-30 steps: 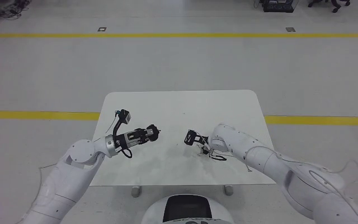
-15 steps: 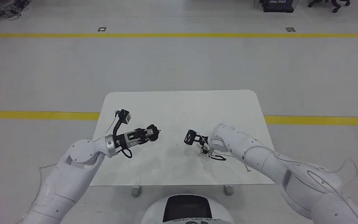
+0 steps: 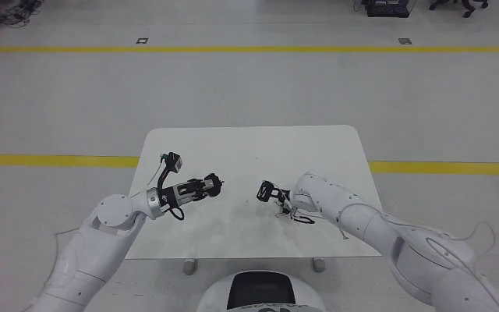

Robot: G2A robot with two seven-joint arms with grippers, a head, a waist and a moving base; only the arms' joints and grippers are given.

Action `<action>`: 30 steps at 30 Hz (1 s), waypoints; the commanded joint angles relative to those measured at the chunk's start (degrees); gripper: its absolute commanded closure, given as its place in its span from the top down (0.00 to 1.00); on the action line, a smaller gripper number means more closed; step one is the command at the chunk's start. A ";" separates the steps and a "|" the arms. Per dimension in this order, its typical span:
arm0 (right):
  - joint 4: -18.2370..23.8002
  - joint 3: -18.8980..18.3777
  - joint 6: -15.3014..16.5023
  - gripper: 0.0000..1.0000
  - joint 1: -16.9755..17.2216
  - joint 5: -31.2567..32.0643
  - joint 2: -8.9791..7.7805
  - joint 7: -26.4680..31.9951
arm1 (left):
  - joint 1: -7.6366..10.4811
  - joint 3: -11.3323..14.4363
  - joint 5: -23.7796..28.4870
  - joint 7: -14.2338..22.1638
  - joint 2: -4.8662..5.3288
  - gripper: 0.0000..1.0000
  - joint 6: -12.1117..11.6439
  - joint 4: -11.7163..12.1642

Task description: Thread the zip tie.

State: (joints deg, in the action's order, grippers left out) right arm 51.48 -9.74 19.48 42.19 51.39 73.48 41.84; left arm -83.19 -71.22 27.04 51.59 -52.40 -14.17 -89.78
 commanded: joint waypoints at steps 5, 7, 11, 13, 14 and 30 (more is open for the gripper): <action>-0.36 0.00 0.00 0.00 0.08 -0.71 0.24 0.76 | 0.00 0.00 0.00 0.00 0.00 0.00 0.00 0.00; -0.44 0.00 0.00 0.00 0.02 -0.89 0.31 0.97 | 0.00 0.00 0.00 0.00 0.00 0.00 0.00 0.00; 0.07 0.00 0.00 0.00 -0.39 -0.96 0.32 1.43 | 0.00 0.00 0.00 0.00 0.00 0.00 0.00 0.00; 0.65 0.00 0.00 0.00 -0.67 -0.95 0.19 1.82 | 0.00 0.00 0.00 0.00 0.00 0.00 0.00 0.00; 0.93 0.00 0.00 0.00 -0.81 -1.06 0.11 2.02 | 0.00 0.00 0.00 0.00 0.00 0.00 0.00 0.00; 12.96 0.00 0.00 0.00 -4.72 -6.05 -6.34 0.59 | 0.00 0.00 0.00 0.00 0.00 0.00 0.00 0.00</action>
State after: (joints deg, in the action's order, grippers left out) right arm 63.09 -9.74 19.48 37.72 45.88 68.15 43.07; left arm -83.19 -71.22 27.04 51.59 -52.40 -14.17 -89.78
